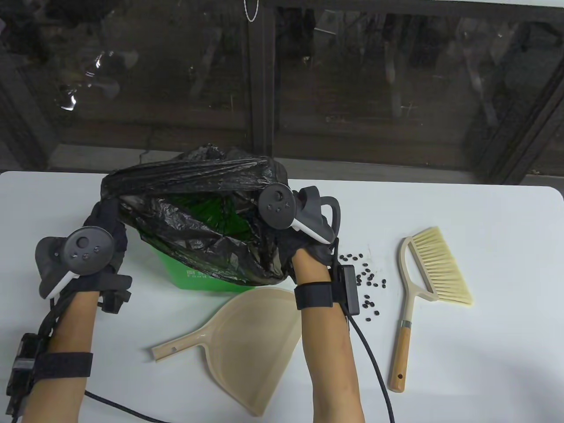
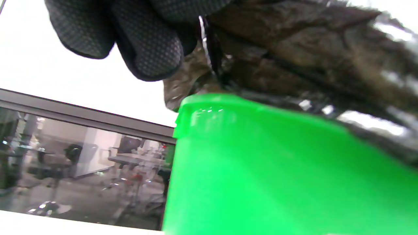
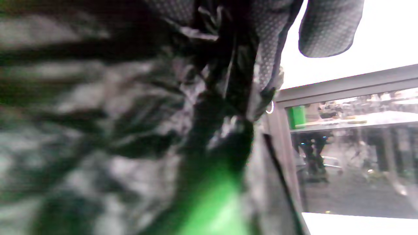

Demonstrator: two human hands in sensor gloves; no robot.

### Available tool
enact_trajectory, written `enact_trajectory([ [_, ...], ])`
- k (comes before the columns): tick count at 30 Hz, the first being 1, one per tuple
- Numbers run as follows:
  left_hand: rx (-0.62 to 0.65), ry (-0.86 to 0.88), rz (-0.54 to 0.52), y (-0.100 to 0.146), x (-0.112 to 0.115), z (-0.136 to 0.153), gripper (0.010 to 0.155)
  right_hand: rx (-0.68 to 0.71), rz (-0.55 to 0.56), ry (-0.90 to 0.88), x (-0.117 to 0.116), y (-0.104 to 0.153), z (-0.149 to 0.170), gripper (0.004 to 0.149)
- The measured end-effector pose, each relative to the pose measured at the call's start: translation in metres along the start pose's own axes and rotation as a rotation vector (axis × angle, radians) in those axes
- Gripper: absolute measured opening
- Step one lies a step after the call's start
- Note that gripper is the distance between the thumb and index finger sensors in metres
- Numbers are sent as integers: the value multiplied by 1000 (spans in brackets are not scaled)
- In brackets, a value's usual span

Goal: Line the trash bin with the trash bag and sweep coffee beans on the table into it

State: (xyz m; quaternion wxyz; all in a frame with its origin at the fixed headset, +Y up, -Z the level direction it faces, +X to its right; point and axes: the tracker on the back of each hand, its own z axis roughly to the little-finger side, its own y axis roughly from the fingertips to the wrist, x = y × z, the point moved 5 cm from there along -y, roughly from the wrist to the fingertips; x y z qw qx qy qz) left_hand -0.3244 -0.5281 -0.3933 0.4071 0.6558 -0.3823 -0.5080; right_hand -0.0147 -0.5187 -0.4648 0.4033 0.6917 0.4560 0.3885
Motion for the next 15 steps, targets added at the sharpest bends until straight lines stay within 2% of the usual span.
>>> enact_trajectory([
  [10,-37,-67,130,1,35,18,66,-43,-66,-56,-27,-1,21,71],
  [15,-34,-85,239,-1,63,24,66,-57,-91,-111,-35,-3,28,64],
])
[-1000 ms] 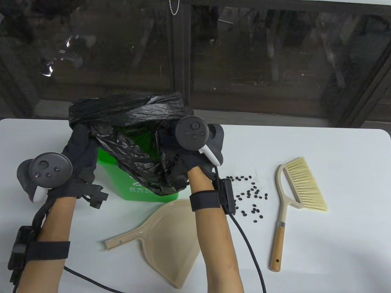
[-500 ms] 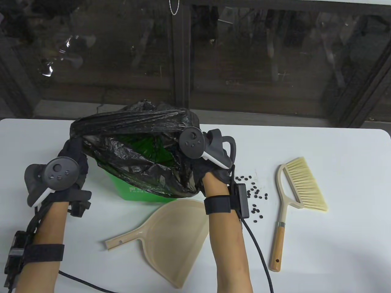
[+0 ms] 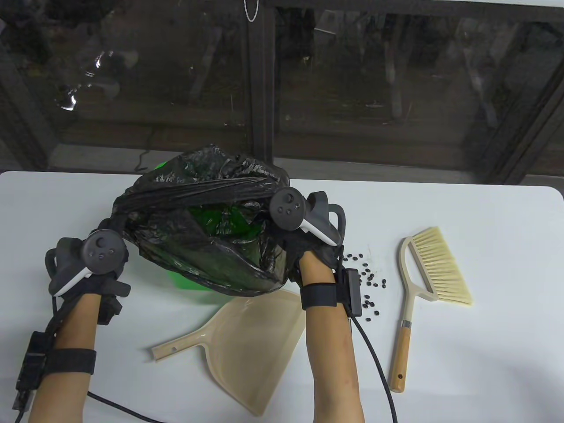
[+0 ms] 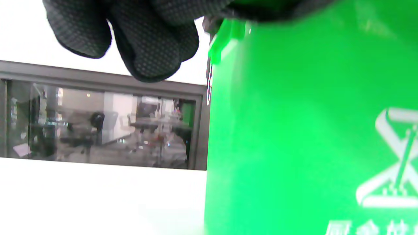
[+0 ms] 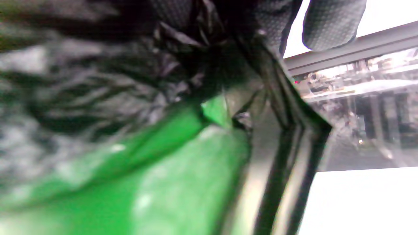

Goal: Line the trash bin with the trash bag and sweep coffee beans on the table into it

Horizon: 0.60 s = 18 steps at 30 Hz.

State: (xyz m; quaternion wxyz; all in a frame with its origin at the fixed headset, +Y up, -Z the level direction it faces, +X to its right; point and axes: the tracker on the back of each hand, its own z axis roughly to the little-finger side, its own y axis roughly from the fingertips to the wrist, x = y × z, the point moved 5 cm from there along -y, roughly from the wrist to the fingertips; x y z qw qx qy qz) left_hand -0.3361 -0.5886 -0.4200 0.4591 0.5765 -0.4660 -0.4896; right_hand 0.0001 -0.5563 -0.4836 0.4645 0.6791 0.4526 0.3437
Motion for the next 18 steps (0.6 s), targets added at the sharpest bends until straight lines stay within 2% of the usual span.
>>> enact_trajectory([
  [4,15,71,66,-3,18,3,65,-13,-29,-86,-6,-2,8,58],
  [6,23,131,36,-1,17,5,64,-10,-44,-144,-7,-1,11,57],
  [10,29,244,-108,7,-1,11,59,13,-42,-204,-3,1,11,56],
  [13,13,233,-243,15,-20,11,58,27,-30,-196,2,3,9,55],
  [18,71,238,-316,24,-43,-4,56,35,-22,-209,6,6,5,55],
])
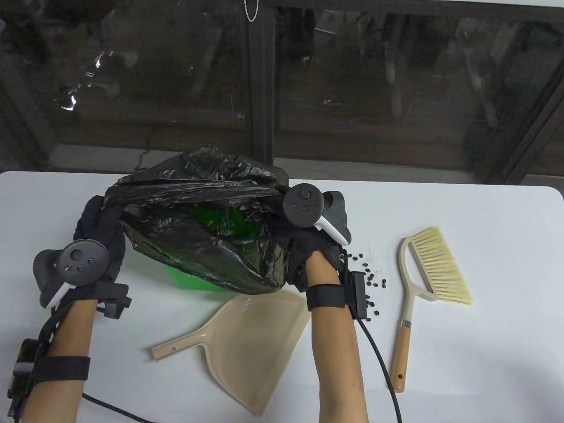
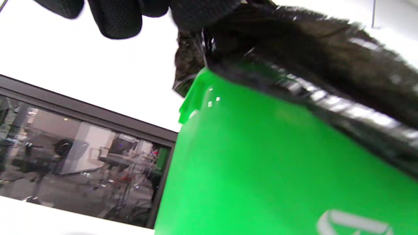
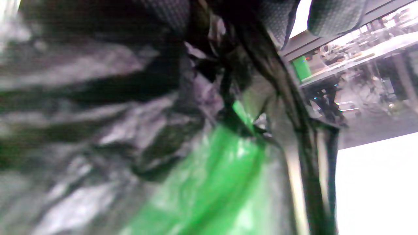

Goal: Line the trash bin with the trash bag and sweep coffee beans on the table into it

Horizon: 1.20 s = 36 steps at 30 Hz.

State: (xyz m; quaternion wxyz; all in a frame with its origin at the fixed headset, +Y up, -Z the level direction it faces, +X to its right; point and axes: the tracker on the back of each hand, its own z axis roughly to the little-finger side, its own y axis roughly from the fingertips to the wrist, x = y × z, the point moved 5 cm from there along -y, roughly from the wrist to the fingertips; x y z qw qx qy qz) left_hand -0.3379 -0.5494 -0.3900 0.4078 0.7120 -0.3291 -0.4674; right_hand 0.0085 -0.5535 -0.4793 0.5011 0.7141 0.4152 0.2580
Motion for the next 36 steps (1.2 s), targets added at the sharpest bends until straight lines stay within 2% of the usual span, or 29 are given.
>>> enact_trajectory([
  [6,83,19,-53,2,-18,-25,57,1,2,6,0,4,-4,60],
  [10,140,4,-41,0,-24,-42,55,14,2,-5,2,6,-9,59],
  [17,174,-151,110,-14,-8,-54,54,41,0,-10,8,10,-14,58],
  [21,111,-159,219,-25,5,-42,59,61,-21,-38,11,15,-12,58],
  [25,58,-124,274,-29,11,-29,64,93,-58,-62,15,22,-8,57],
  [31,17,-62,230,-32,7,-14,62,111,-14,-169,32,31,8,54],
  [36,30,37,138,-31,-2,-13,56,143,39,-420,40,27,17,51],
])
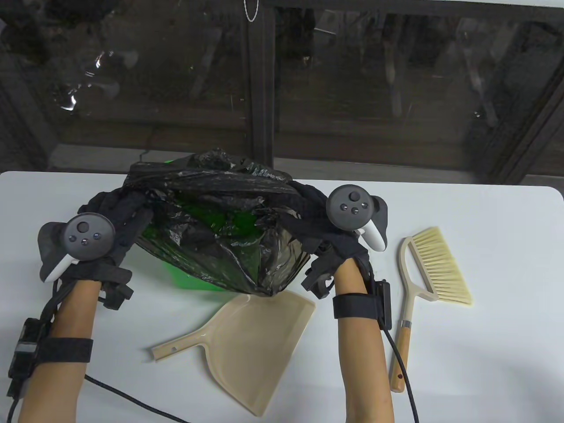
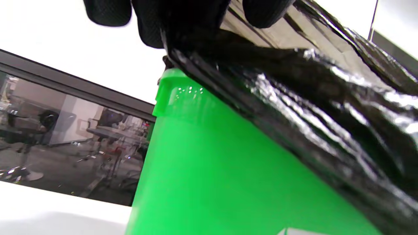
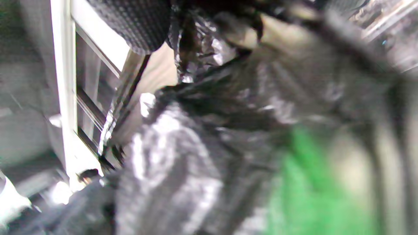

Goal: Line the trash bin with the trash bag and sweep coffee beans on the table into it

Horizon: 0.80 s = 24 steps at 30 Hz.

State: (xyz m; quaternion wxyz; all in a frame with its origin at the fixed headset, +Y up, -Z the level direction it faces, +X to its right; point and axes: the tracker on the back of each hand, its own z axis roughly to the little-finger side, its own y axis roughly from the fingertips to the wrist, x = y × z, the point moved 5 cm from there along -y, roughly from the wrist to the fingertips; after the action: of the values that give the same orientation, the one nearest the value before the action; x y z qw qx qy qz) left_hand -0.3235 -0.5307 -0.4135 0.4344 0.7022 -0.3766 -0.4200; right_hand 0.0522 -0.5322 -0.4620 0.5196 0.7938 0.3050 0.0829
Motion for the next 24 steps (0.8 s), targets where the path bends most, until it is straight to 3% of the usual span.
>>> enact_trajectory([
  [3,15,-9,-78,5,-6,-2,52,-9,17,-41,1,-6,2,51],
  [14,111,2,-297,23,-36,-22,51,-75,-50,159,-29,-47,-6,55],
  [19,112,-16,-295,18,-39,-21,55,-120,-113,218,-35,-64,-5,56],
  [24,102,-41,-340,14,-44,-19,58,-107,-154,207,-36,-65,-9,56],
])
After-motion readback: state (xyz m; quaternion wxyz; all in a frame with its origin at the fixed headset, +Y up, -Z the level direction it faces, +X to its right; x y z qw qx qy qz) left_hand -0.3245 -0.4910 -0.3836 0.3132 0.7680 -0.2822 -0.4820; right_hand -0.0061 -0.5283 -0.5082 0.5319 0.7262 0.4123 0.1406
